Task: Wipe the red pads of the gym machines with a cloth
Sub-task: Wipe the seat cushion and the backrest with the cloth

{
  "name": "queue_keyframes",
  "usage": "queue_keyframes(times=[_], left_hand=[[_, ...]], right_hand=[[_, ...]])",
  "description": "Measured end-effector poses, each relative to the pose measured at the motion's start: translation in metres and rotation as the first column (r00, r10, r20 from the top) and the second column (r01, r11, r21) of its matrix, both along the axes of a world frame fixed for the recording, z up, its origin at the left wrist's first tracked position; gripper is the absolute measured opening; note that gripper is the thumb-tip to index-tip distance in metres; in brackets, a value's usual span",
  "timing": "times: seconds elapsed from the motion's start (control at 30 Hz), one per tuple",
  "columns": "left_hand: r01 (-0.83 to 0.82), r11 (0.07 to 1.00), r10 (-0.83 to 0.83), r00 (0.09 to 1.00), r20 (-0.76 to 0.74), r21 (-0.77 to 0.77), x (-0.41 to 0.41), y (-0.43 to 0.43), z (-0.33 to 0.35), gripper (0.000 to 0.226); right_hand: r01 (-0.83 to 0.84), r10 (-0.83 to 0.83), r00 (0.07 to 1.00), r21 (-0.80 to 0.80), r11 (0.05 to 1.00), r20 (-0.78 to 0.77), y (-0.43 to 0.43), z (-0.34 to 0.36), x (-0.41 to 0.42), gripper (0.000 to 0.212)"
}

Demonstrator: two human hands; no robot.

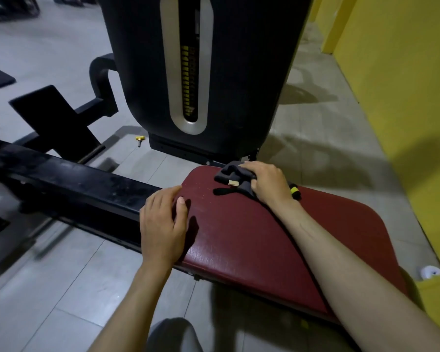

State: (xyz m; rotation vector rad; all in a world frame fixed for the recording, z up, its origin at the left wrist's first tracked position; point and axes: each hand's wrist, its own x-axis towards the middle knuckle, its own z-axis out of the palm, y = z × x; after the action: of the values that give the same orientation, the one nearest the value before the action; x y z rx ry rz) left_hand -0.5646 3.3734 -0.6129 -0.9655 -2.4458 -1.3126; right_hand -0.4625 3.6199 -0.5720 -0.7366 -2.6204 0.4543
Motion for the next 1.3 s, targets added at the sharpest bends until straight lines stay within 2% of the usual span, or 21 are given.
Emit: queue_keyframes(times=[0.07, 0.13, 0.23, 0.3, 0.33, 0.4, 0.47, 0.57, 0.67, 0.73, 0.8, 0.83, 0.9, 0.97, 1.0, 1.07, 1.17, 1.3], left_hand=[[-0.01, 0.999, 0.009, 0.999, 0.034, 0.042, 0.001, 0.001, 0.0, 0.042], [0.002, 0.996, -0.009, 0.997, 0.079, 0.091, 0.0, 0.001, 0.002, 0.044], [0.045, 0.971, -0.089, 0.98, 0.178, 0.237, -0.002, -0.008, 0.016, 0.04], [0.002, 0.949, -0.076, 0.972, 0.223, 0.314, -0.004, -0.021, 0.027, 0.04], [-0.027, 0.945, -0.048, 0.974, 0.221, 0.325, -0.005, -0.029, 0.031, 0.04], [-0.072, 0.955, 0.015, 0.98, 0.197, 0.289, -0.007, -0.041, 0.032, 0.039], [-0.092, 0.975, 0.057, 0.984, 0.17, 0.203, -0.009, -0.05, 0.027, 0.039], [-0.094, 0.992, 0.085, 0.99, 0.109, 0.087, -0.009, -0.06, 0.016, 0.04], [-0.074, 0.996, 0.07, 0.995, 0.076, 0.055, -0.005, -0.071, 0.007, 0.041], [-0.077, 0.994, 0.071, 0.994, 0.084, 0.072, -0.006, -0.076, 0.009, 0.041], [-0.084, 0.993, 0.076, 0.993, 0.095, 0.087, -0.008, -0.08, 0.013, 0.042], [-0.087, 0.992, 0.077, 0.992, 0.099, 0.097, -0.008, -0.081, 0.015, 0.042], [-0.095, 0.989, 0.082, 0.991, 0.109, 0.116, -0.006, -0.082, 0.018, 0.043], [-0.098, 0.986, 0.083, 0.99, 0.111, 0.136, -0.003, -0.083, 0.021, 0.042], [-0.097, 0.985, 0.083, 0.991, 0.103, 0.144, -0.002, -0.084, 0.022, 0.041], [-0.093, 0.985, 0.082, 0.994, 0.077, 0.146, -0.001, -0.088, 0.025, 0.038], [-0.085, 0.983, 0.079, 0.996, 0.043, 0.163, -0.003, -0.095, 0.03, 0.035], [-0.119, 0.967, 0.128, 0.991, -0.025, 0.223, -0.004, -0.108, 0.037, 0.031]], right_hand=[[-0.052, 0.052, 0.998, 0.011, 0.999, 0.025, -0.019, -0.004, 0.006, 0.063], [-0.228, 0.229, 0.97, -0.017, 0.973, 0.083, -0.055, -0.007, 0.025, 0.071], [-0.539, 0.546, 0.828, -0.083, 0.838, 0.132, -0.116, -0.006, 0.052, 0.075], [-0.668, 0.671, 0.722, -0.08, 0.739, 0.169, -0.135, -0.006, 0.056, 0.076], [-0.692, 0.693, 0.701, -0.075, 0.718, 0.168, -0.133, -0.005, 0.053, 0.078], [-0.666, 0.665, 0.731, -0.057, 0.744, 0.153, -0.114, -0.004, 0.034, 0.083], [-0.579, 0.575, 0.803, -0.022, 0.815, 0.155, -0.084, -0.006, 0.001, 0.084], [-0.343, 0.343, 0.936, -0.015, 0.939, 0.083, -0.04, -0.007, -0.054, 0.075], [-0.113, 0.112, 0.992, 0.007, 0.994, 0.051, -0.019, -0.011, -0.088, 0.061], [-0.117, 0.113, 0.992, 0.058, 0.992, 0.064, -0.027, -0.01, -0.087, 0.056], [-0.271, 0.267, 0.961, 0.049, 0.961, 0.076, -0.047, -0.009, -0.07, 0.058], [-0.398, 0.394, 0.915, 0.038, 0.917, 0.089, -0.063, -0.008, -0.058, 0.062], [-0.636, 0.631, 0.761, -0.018, 0.771, 0.148, -0.1, -0.007, -0.037, 0.067], [-0.739, 0.731, 0.652, -0.047, 0.672, 0.198, -0.115, -0.008, -0.035, 0.067], [-0.743, 0.735, 0.648, -0.046, 0.668, 0.201, -0.112, -0.005, -0.04, 0.067], [-0.679, 0.67, 0.718, -0.023, 0.734, 0.187, -0.094, -0.003, -0.062, 0.06], [-0.457, 0.442, 0.872, 0.027, 0.889, 0.211, -0.058, 0.001, -0.102, 0.045], [-0.201, 0.192, 0.937, 0.0, 0.98, 0.293, -0.037, 0.002, -0.132, 0.031]])
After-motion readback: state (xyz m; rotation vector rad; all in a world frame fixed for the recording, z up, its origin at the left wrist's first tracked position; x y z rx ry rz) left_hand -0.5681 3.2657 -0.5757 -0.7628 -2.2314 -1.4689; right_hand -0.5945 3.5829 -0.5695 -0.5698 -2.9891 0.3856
